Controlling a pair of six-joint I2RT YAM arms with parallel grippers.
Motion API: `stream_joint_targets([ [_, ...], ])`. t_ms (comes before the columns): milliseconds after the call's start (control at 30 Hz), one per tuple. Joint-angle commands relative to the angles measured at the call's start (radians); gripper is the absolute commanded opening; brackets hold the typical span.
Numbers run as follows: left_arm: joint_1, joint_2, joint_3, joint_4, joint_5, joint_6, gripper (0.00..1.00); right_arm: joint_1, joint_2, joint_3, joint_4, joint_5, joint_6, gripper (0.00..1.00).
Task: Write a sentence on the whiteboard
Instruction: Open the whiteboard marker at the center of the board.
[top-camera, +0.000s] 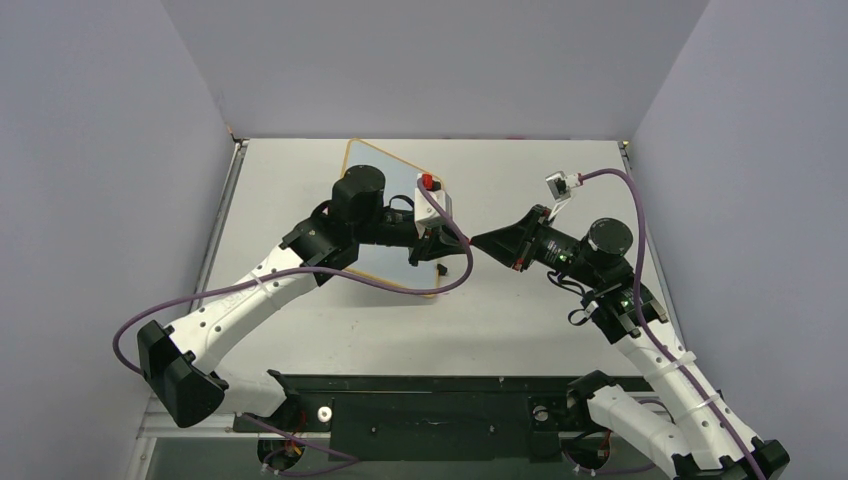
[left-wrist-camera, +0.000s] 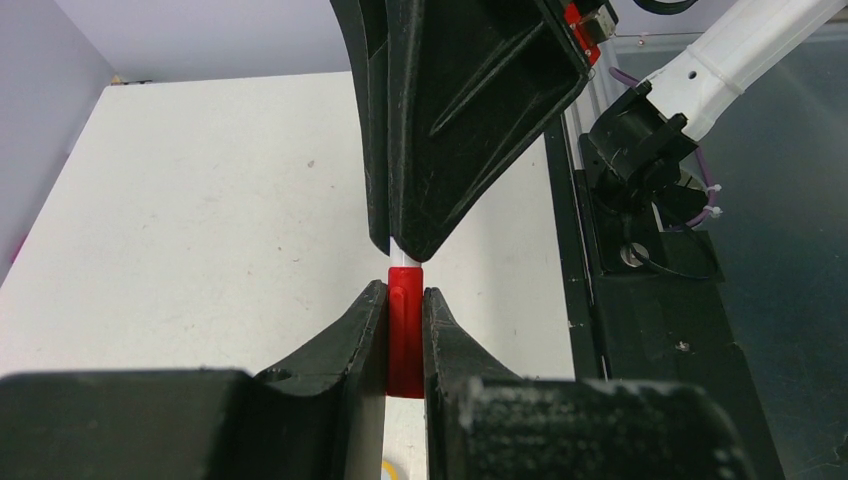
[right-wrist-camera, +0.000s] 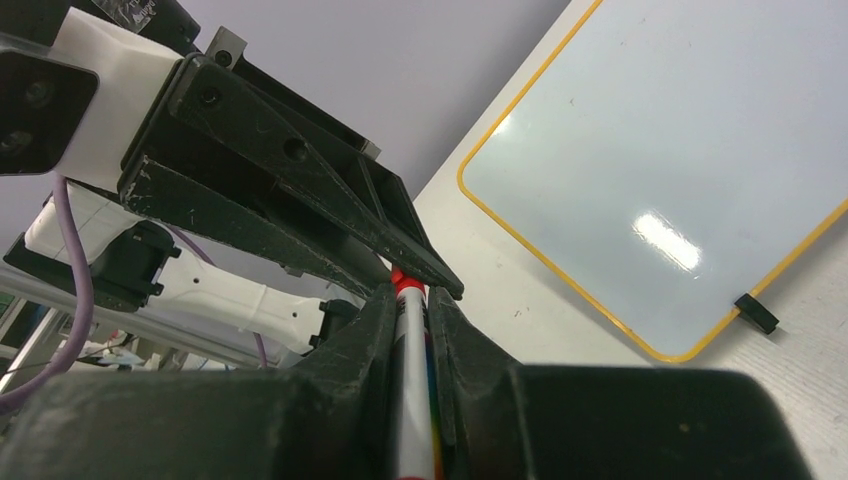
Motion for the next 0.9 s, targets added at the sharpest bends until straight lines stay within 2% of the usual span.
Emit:
stream_joint_targets([
  [0,0.005,-0.005,0.017,0.022,0.001,0.005,0.00,0.000,0.001,0.023,0.039,0.018,-0.009,0.00],
  [333,-0.009,-0.046,-0.136,0.137,-0.166,-0.025,0.00,-0.004,0.006,0.052,-0.154,0.182,0.001,0.00],
  [433,-0.016,-0.039,-0.169,0.161,-0.196,-0.023,0.00,-0.041,0.018,0.054,-0.212,0.231,0.028,0.00],
  [667,-0.017,-0.021,-0.256,0.280,-0.230,-0.051,0.00,-0.201,0.020,0.019,-0.244,0.174,0.086,0.00],
  [867,-0.016,0.018,-0.287,0.328,-0.244,-0.075,0.00,-0.273,0.027,-0.007,-0.254,0.138,0.093,0.00],
])
